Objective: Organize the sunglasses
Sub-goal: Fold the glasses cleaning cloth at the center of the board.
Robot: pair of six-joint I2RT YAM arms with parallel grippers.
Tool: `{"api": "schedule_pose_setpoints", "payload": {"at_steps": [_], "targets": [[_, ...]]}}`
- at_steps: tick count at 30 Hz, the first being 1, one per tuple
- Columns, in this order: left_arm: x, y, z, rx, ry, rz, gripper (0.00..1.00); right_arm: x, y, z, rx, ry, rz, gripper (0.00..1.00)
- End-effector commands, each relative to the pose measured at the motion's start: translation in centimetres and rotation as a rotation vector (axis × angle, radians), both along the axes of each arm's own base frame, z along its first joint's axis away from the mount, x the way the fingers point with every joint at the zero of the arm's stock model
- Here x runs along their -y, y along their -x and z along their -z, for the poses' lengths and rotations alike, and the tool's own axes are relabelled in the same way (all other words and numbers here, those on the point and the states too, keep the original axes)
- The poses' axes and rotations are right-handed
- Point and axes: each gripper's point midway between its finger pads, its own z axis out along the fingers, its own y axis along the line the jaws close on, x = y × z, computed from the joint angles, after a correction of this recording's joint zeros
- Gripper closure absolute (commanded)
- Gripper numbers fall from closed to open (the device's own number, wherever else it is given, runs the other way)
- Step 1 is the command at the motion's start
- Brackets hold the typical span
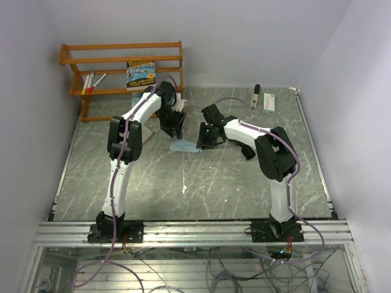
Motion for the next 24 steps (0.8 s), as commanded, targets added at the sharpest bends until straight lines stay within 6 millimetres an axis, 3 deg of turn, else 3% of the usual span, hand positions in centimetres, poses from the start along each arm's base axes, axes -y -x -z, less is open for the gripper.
{"api": "schedule_pose_setpoints", "payload": {"at_steps": [1, 24], "targets": [[0.2, -0.1, -0.3, -0.003, 0.031, -0.002, 0.43, 0.4, -0.8, -0.2, 0.021, 0.019, 0.005, 0.70], [0.6, -0.1, -0.4, -0.015, 0.050, -0.005, 0.44, -0.2, -2.8, -0.5, 0.057, -0.007, 0.002, 0.71]]}}
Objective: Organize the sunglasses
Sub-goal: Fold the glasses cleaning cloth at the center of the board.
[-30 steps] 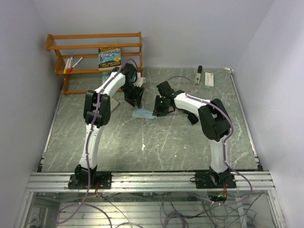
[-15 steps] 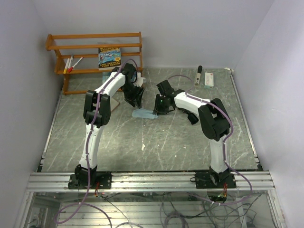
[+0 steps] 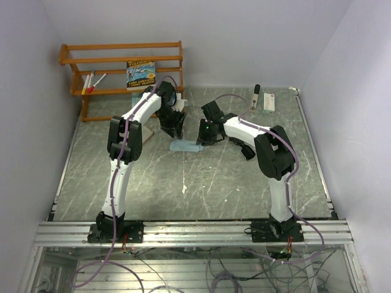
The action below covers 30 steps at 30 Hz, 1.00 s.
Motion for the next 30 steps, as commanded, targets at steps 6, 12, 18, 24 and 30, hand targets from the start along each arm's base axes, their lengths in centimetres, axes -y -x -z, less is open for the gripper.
{"api": "schedule_pose_setpoints", "payload": {"at_steps": [6, 12, 18, 24, 30], "targets": [[0.4, -0.2, -0.1, -0.013, 0.035, -0.008, 0.45, -0.1, -1.4, -0.1, 0.032, -0.020, 0.009, 0.72], [0.4, -0.2, -0.1, -0.013, 0.040, -0.008, 0.45, -0.2, -1.9, -0.4, 0.039, -0.040, 0.022, 0.94], [0.4, -0.1, 0.0, -0.018, 0.040, -0.006, 0.46, -0.4, -2.2, -0.8, 0.038, -0.058, 0.034, 1.00], [0.5, -0.1, 0.0, -0.018, 0.041, -0.006, 0.47, -0.1, -2.7, -1.2, 0.015, -0.099, 0.070, 1.00], [0.6, -0.3, -0.3, -0.013, 0.044, -0.006, 0.47, 1.5, -4.1, -1.0, -0.035, -0.120, 0.141, 1.00]]}}
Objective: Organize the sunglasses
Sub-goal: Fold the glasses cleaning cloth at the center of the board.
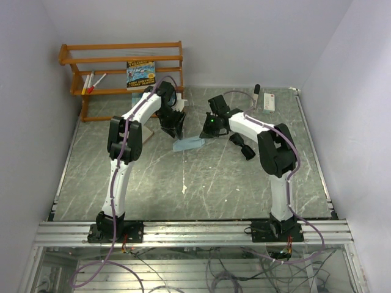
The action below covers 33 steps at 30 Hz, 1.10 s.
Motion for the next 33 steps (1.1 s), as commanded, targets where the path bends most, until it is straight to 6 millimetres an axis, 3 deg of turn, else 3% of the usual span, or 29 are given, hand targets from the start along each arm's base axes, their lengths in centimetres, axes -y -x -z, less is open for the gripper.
{"api": "schedule_pose_setpoints", "payload": {"at_steps": [1, 6, 10, 17, 22, 33], "targets": [[0.3, -0.5, -0.2, -0.001, 0.027, -0.006, 0.47, 1.2, -1.9, 0.4, -0.041, -0.032, 0.065, 1.00], [0.4, -0.9, -0.6, 0.011, 0.033, -0.014, 0.47, 0.9, -2.6, 1.2, -0.080, -0.085, 0.066, 0.99], [0.4, -1.1, -0.6, 0.012, 0.036, -0.019, 0.47, 1.0, -3.5, 1.4, -0.079, -0.120, 0.069, 0.76], [0.2, -0.7, -0.6, 0.009, 0.029, -0.017, 0.47, 1.2, -3.7, -0.8, 0.010, -0.191, 0.054, 0.64], [-0.4, -0.4, -1.1, 0.030, 0.012, -0.022, 0.47, 2.1, -1.9, -1.6, 0.036, -0.146, 0.026, 0.62], [-1.5, -0.1, -3.1, 0.098, -0.029, -0.049, 0.47, 2.2, 0.7, 0.8, 0.006, 0.046, -0.080, 0.68]]}}
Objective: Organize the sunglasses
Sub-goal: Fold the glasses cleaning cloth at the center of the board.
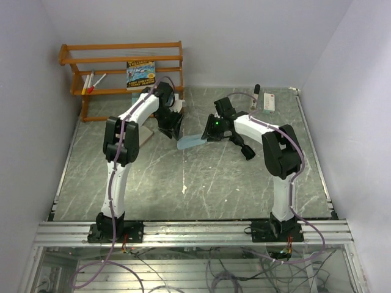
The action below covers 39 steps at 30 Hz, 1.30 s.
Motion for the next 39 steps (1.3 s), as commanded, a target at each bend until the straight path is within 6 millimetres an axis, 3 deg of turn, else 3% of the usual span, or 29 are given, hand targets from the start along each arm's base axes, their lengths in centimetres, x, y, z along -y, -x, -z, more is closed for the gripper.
{"api": "schedule_pose_setpoints", "payload": {"at_steps": [1, 12, 16, 23, 27, 30, 39], "targets": [[-0.5, -0.8, -3.1, 0.094, 0.006, -0.018, 0.47, 0.1, 0.6, 1.1, -0.012, 0.084, -0.048, 0.68], [-0.8, 0.3, -3.0, 0.076, 0.005, -0.009, 0.47, 0.3, -0.1, 3.5, -0.034, 0.186, -0.050, 0.68], [-0.7, 0.4, -2.9, 0.072, 0.009, -0.008, 0.48, 0.1, 0.8, 4.6, -0.048, 0.242, -0.059, 0.68], [-0.5, 0.6, -2.7, 0.060, 0.023, -0.007, 0.48, 0.4, 1.1, 4.4, -0.048, 0.262, -0.060, 0.68], [-0.2, 0.9, -2.7, 0.048, 0.038, -0.004, 0.48, 0.2, 1.5, 5.1, -0.059, 0.286, -0.078, 0.80], [0.0, 1.3, -2.4, 0.028, 0.050, -0.001, 0.48, 0.0, 1.8, 5.6, -0.065, 0.303, -0.081, 1.00], [0.9, 2.3, -1.7, 0.027, 0.043, 0.012, 0.50, 0.1, 1.7, 4.5, -0.041, 0.323, -0.061, 1.00]]}}
